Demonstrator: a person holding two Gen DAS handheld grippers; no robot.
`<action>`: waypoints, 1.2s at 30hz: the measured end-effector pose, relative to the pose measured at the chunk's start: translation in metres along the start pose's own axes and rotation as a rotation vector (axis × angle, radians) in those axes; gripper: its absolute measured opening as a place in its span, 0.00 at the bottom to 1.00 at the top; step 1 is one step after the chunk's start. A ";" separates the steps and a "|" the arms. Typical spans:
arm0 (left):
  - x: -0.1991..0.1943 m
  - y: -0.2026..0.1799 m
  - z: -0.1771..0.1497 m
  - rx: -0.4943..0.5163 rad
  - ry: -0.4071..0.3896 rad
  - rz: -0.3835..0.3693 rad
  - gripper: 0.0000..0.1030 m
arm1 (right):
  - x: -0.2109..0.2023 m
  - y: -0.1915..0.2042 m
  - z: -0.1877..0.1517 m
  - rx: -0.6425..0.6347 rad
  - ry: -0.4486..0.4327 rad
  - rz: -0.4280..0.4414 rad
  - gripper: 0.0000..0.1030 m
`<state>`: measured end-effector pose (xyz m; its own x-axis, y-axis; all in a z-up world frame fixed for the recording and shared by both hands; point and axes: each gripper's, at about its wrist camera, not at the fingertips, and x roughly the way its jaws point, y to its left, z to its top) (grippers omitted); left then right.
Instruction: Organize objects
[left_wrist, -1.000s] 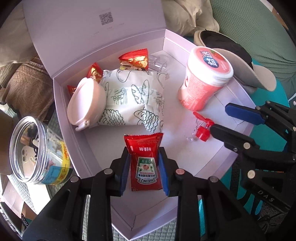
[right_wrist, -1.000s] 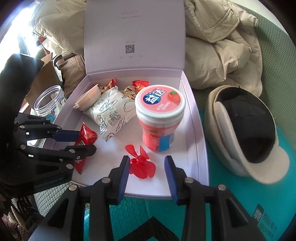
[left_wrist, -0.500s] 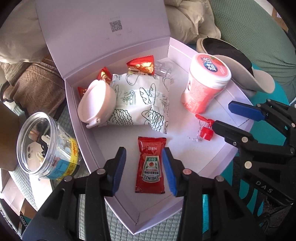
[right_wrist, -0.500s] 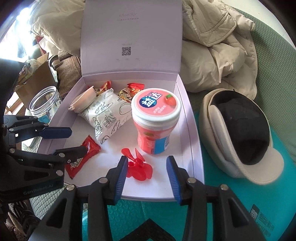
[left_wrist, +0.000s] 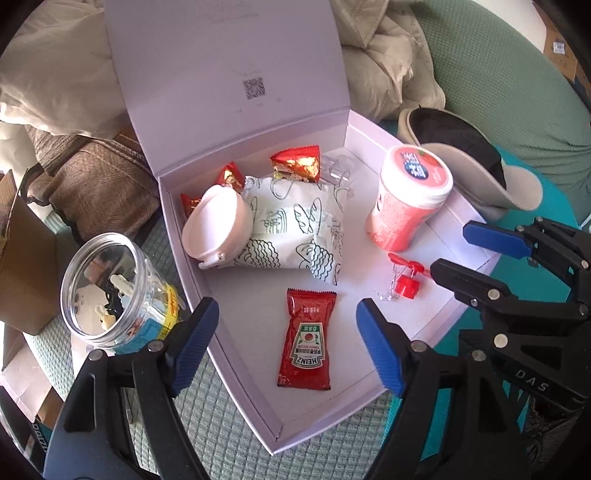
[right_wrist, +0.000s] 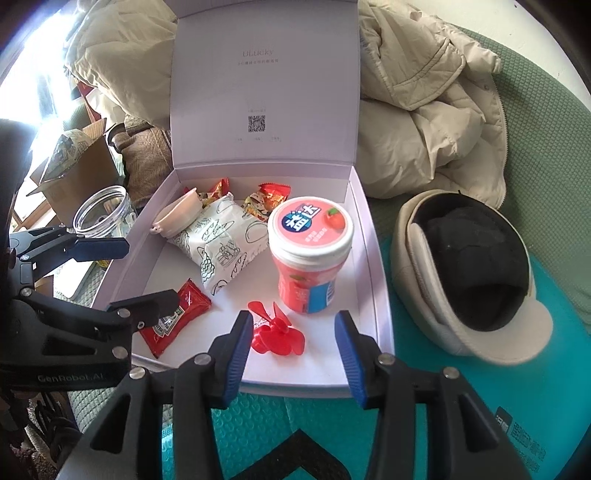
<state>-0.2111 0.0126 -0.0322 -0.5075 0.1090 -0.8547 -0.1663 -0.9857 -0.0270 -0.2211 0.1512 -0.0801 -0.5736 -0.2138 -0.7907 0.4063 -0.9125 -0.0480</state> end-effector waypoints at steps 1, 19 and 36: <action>0.001 -0.002 0.000 -0.010 -0.012 -0.004 0.75 | -0.002 0.000 0.000 0.002 -0.006 0.005 0.53; -0.051 0.026 -0.016 -0.111 -0.108 0.057 0.82 | -0.036 0.013 0.007 0.019 -0.100 0.016 0.77; -0.115 0.031 -0.031 -0.131 -0.175 0.061 0.82 | -0.089 0.028 -0.001 0.002 -0.127 -0.045 0.77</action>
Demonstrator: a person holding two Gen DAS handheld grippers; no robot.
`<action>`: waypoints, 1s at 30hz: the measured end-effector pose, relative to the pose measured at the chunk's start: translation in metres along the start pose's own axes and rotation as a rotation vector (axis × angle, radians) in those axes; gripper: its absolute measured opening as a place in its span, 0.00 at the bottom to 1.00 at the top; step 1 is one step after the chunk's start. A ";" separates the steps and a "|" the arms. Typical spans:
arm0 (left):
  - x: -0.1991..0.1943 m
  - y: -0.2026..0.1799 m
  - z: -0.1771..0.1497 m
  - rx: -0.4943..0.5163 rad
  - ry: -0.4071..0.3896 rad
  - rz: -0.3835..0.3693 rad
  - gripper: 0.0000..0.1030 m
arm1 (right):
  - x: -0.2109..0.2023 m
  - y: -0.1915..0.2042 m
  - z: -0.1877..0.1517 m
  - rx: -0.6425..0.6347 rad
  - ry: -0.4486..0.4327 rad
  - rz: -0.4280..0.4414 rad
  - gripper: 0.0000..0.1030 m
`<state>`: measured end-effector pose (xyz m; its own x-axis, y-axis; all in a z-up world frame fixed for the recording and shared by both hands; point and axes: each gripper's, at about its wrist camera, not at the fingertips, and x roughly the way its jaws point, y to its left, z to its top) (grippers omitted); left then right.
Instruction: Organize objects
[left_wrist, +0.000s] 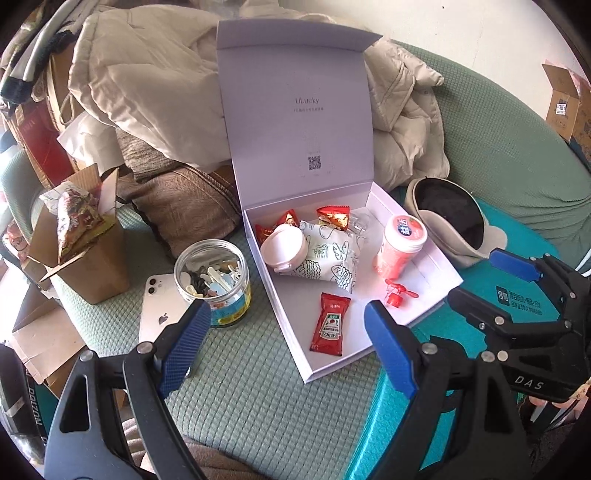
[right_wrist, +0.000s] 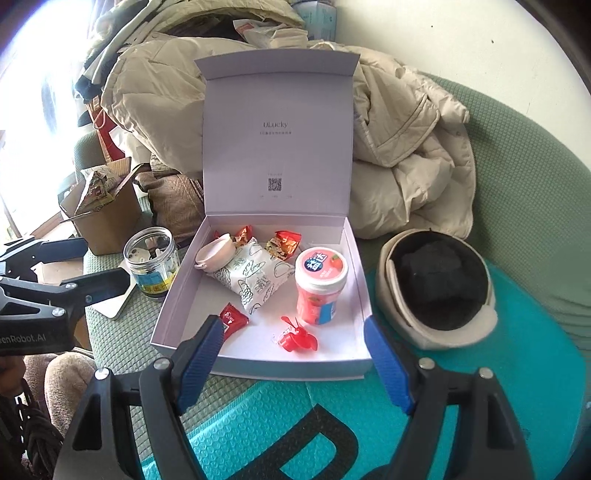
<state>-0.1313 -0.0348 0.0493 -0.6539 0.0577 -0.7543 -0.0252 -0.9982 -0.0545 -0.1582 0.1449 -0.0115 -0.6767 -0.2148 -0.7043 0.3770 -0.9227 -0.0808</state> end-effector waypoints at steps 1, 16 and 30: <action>-0.004 0.000 0.000 0.002 -0.005 0.004 0.82 | -0.004 0.001 0.000 -0.005 -0.006 -0.002 0.77; -0.059 -0.007 -0.023 0.023 -0.048 0.038 0.82 | -0.060 0.021 -0.017 -0.014 -0.053 -0.009 0.77; -0.094 -0.014 -0.056 0.026 -0.076 0.040 0.82 | -0.093 0.031 -0.048 -0.014 -0.045 -0.011 0.77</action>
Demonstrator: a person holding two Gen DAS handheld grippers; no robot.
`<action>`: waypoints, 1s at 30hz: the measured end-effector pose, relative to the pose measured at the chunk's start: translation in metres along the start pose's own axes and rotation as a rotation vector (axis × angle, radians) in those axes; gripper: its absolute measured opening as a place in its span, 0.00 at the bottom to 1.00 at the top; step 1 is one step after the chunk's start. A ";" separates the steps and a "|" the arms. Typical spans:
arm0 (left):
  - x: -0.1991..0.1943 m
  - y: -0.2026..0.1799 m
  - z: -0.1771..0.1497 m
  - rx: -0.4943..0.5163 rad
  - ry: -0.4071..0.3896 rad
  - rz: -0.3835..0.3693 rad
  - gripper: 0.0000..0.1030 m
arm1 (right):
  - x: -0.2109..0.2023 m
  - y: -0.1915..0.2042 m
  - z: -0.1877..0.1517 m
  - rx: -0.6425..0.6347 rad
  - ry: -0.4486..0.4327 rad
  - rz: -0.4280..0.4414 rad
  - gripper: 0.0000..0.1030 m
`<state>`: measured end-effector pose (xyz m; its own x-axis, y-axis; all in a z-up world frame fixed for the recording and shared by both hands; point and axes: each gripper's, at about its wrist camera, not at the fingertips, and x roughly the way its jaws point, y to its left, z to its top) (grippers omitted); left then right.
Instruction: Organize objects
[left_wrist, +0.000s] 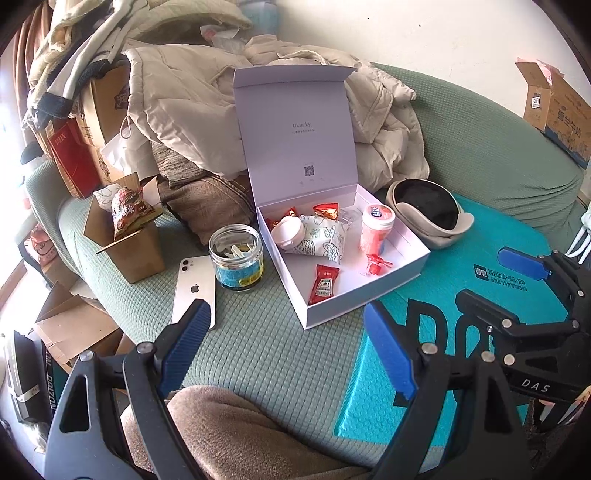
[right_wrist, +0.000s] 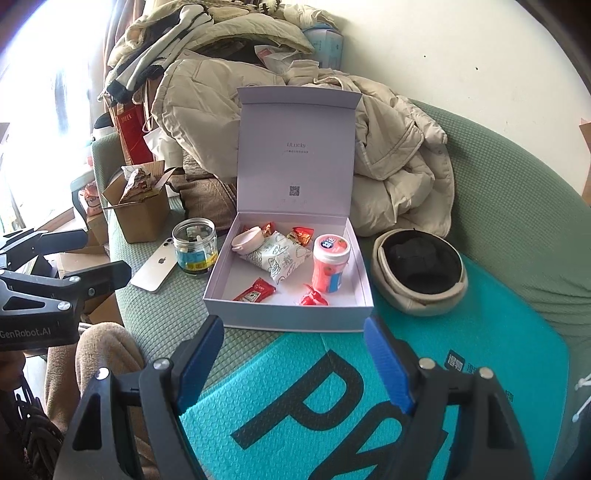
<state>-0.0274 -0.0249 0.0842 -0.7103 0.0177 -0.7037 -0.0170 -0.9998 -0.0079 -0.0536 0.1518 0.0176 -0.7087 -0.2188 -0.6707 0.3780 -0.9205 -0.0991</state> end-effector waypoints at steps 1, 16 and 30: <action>-0.001 -0.001 -0.002 0.000 0.002 0.001 0.82 | -0.001 0.001 -0.003 -0.001 0.002 -0.004 0.77; 0.002 -0.003 -0.037 -0.026 0.023 0.003 0.82 | -0.008 0.003 -0.034 0.029 -0.018 -0.019 0.77; 0.011 0.001 -0.048 -0.037 0.043 0.019 0.82 | 0.003 0.011 -0.041 0.023 0.003 0.012 0.77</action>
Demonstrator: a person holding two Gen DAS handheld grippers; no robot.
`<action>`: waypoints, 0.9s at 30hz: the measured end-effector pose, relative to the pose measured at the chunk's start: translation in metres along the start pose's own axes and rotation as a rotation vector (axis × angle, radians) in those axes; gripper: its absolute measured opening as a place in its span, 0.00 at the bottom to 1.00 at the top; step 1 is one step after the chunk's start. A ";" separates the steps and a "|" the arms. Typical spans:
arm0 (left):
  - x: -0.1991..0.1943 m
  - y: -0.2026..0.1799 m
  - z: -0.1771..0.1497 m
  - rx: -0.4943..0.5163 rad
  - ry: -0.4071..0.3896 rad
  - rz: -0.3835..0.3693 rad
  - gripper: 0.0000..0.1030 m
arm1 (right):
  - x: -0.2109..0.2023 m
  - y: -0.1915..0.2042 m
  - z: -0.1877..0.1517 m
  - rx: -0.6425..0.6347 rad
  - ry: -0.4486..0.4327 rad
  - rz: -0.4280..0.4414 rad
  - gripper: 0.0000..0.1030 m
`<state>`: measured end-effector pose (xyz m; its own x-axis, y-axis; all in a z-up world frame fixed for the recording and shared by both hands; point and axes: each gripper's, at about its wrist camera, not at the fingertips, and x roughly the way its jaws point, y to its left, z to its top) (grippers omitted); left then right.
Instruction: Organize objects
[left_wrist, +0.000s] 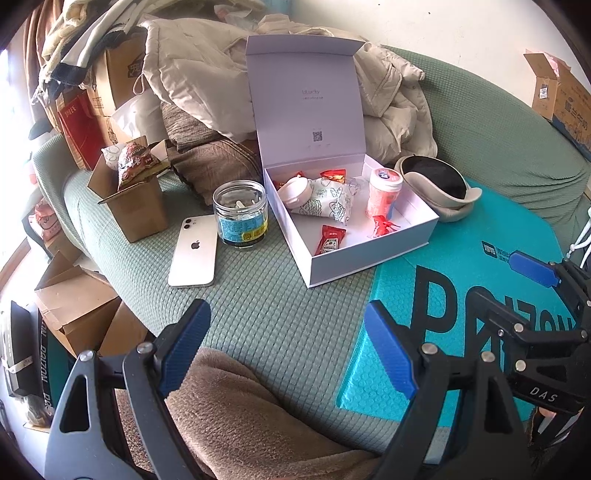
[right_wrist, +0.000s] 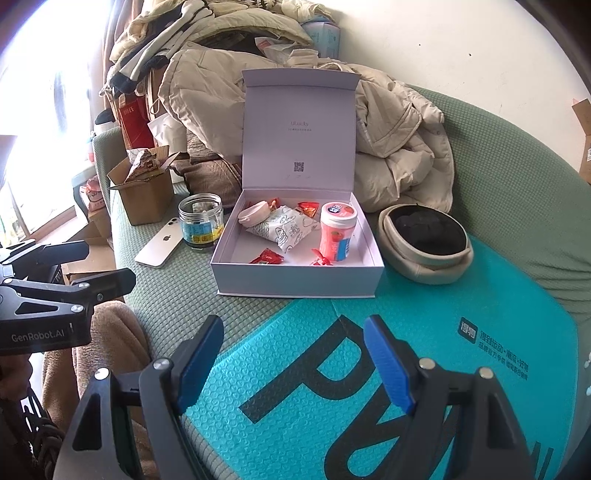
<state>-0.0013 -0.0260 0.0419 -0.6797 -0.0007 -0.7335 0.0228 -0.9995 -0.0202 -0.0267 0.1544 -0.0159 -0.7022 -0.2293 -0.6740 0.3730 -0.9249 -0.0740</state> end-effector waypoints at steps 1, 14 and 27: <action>0.000 0.000 0.000 -0.001 0.001 0.000 0.82 | 0.000 0.000 0.000 -0.001 -0.001 0.000 0.77; 0.005 0.000 -0.002 0.007 0.013 -0.012 0.82 | 0.003 0.001 0.000 -0.009 0.009 0.000 0.77; 0.003 0.002 -0.004 0.006 0.008 -0.006 0.82 | 0.005 0.004 -0.001 -0.012 0.020 0.010 0.77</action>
<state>-0.0008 -0.0276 0.0367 -0.6740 0.0052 -0.7387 0.0147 -0.9997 -0.0205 -0.0282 0.1500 -0.0207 -0.6865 -0.2321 -0.6891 0.3874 -0.9187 -0.0765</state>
